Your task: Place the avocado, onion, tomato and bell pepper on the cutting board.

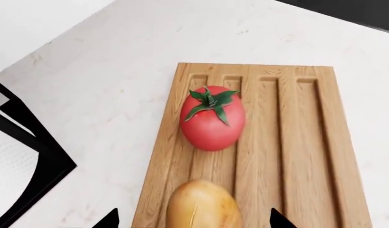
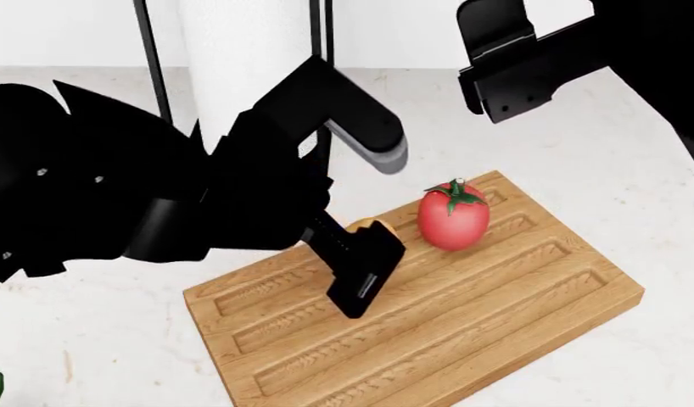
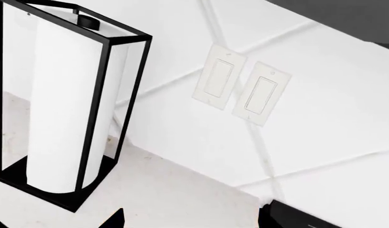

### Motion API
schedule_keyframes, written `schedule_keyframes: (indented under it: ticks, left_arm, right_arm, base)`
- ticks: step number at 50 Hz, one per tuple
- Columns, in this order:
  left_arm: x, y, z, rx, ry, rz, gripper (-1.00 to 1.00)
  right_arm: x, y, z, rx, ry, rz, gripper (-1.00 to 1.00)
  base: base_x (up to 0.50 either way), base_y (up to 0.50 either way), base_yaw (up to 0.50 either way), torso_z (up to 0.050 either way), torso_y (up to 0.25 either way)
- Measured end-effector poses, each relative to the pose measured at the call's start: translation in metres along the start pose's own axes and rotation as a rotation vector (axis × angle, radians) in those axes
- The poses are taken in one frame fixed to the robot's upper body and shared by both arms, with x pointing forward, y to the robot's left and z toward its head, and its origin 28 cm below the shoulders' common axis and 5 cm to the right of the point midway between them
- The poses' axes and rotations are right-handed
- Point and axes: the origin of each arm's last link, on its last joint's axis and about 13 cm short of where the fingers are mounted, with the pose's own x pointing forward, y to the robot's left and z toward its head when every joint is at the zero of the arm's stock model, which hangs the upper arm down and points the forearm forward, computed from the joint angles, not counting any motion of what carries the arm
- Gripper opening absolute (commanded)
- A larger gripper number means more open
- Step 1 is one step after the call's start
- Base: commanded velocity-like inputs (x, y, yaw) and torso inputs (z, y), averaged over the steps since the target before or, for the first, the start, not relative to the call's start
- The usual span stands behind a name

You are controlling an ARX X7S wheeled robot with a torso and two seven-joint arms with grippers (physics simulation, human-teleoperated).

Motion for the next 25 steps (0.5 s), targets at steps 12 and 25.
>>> schedule_keyframes:
  ticks: [12, 25]
  left_arm:
    - [-0.03, -0.008, 0.005, 0.016, -0.039, -0.023, 1.0]
    - [-0.075, -0.009, -0.002, -0.008, -0.099, -0.026, 1.0]
  right_arm:
    - [-0.004, 0.0, 0.003, -0.005, -0.008, -0.003, 1.0]
    - [-0.01, -0.001, 0.009, -0.014, -0.017, -0.012, 1.0]
  base:
    - [0.0, 0.0, 0.0, 0.0, 0.0]
    - [0.0, 0.0, 0.0, 0.0, 0.0]
